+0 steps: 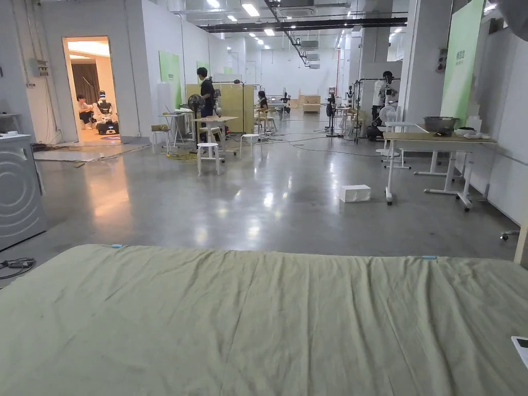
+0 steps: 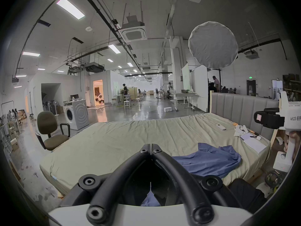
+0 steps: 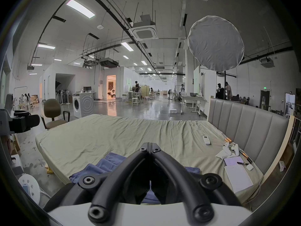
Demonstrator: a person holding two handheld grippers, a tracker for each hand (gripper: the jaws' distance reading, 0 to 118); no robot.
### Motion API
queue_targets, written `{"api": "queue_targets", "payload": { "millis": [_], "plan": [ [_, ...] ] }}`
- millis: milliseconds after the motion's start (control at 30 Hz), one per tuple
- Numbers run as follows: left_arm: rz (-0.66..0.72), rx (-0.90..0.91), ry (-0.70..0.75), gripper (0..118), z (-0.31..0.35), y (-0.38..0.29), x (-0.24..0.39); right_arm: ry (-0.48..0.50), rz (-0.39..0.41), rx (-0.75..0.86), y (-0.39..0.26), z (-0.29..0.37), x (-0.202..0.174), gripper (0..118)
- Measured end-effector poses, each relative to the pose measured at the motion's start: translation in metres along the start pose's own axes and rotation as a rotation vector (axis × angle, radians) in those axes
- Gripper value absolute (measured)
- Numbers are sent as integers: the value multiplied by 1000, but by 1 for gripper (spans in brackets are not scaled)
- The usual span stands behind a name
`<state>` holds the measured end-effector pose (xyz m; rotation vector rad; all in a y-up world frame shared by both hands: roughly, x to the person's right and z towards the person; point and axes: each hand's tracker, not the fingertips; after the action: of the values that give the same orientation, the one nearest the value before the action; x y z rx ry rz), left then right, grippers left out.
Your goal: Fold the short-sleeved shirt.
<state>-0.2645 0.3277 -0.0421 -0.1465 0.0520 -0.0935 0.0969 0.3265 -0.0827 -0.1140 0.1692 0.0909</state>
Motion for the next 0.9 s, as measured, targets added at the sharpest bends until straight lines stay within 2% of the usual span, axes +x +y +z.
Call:
{"api": "queue_targets", "payload": {
  "millis": [267, 500, 600, 700, 733, 767, 900],
  "plan": [
    [-39, 15, -35, 0, -3, 7, 7, 2, -55, -12, -4, -2, 4, 0],
    [34, -55, -100, 0, -28, 0, 1, 10, -59, -41, -13, -5, 5, 0],
    [77, -105, -200, 0, -63, -12, -6, 12, -69, -78, -24, -8, 9, 0],
    [110, -209, -238, 0, -111, -25, -8, -2, -84, -134, -37, -12, 16, 0],
    [130, -221, -263, 0, -125, -29, -7, -16, -117, -178, -43, -12, 19, 0],
    [156, -238, -290, 0, -140, -32, -7, -15, -111, -169, -46, -13, 21, 0],
    [233, -328, -378, 0, -221, -49, 7, -40, -171, -246, -63, -25, 36, 0]
  ]
}}
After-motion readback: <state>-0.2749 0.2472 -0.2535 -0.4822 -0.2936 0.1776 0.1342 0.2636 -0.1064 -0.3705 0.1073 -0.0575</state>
